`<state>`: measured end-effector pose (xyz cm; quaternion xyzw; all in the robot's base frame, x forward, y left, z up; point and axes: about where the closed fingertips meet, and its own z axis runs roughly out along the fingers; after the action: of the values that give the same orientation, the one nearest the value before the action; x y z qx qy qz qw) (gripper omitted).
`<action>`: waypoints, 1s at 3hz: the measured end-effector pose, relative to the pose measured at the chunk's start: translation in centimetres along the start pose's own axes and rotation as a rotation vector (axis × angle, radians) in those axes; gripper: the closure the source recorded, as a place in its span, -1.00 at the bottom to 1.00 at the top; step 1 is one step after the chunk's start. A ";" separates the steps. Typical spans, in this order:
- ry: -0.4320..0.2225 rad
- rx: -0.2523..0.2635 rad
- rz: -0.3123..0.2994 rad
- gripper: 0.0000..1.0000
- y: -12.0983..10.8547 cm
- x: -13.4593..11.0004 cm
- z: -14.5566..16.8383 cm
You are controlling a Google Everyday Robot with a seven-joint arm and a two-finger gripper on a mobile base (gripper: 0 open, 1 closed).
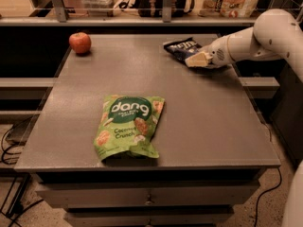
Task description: Move blue chip bag near apple
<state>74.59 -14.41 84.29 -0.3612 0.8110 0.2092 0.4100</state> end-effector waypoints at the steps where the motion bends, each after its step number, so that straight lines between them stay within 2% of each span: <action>1: 0.000 0.000 0.000 0.73 0.0 -0.4 -0.3; 2: 0.000 0.000 0.000 1.00 0.0 -0.5 -0.4; 3: 0.000 0.000 0.000 1.00 0.0 -0.6 -0.4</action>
Offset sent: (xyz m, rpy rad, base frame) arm -0.0222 0.0430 0.0776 0.1398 -0.1895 0.1441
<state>74.59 -14.39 85.01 -0.3614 0.8108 0.2094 0.4101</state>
